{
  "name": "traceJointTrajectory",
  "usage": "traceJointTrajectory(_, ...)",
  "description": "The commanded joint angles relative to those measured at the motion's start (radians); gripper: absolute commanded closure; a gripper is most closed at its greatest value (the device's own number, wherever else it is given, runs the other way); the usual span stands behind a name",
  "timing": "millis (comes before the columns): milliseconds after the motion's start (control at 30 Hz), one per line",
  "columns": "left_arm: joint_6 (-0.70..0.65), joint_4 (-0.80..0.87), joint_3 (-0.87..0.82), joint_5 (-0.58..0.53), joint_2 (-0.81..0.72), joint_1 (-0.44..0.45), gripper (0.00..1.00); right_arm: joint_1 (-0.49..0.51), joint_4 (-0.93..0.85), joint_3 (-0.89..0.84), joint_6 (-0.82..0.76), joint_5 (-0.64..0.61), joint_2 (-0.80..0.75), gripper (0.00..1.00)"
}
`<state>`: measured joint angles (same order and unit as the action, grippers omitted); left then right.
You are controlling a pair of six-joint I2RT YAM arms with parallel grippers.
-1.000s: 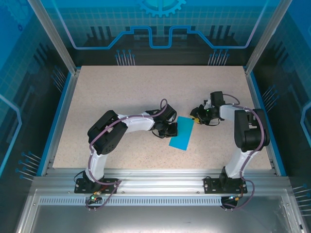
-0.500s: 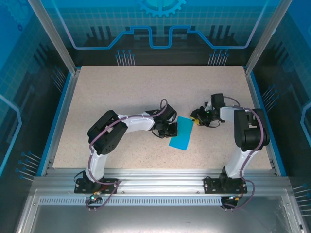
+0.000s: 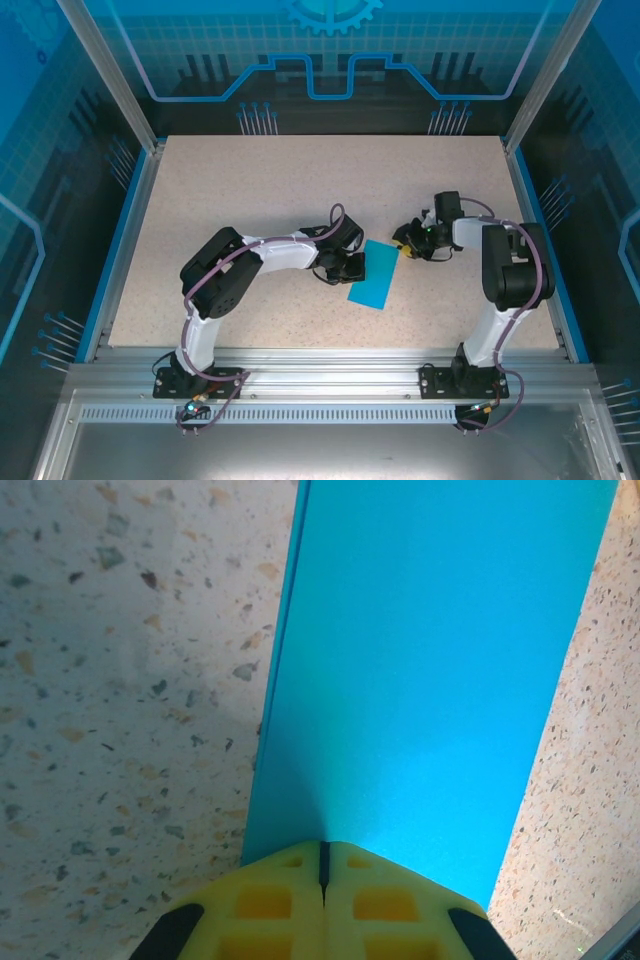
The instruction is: Fold a paper plane with a square sheet of paper (pick it up from the middle)
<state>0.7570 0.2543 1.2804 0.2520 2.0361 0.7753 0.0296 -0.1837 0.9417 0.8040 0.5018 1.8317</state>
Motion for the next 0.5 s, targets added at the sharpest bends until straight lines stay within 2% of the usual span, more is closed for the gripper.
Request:
traceJointTrajectory(0, -0.021, 0.098, -0.018, 0.003, 0.026, 0.012, 1.00, 0.003, -0.094, 0.038, -0.021, -0.049, 0.031, 0.69)
traceJointTrajectory(300, -0.018, 0.096, -0.018, 0.003, 0.021, 0.014, 1.00, 0.012, -0.171, 0.026, -0.096, -0.055, -0.164, 0.67)
traceJointTrajectory(467, -0.019, 0.096, -0.016, 0.003, 0.022, 0.013, 1.00, 0.023, -0.158, -0.034, -0.116, 0.030, -0.211, 0.66)
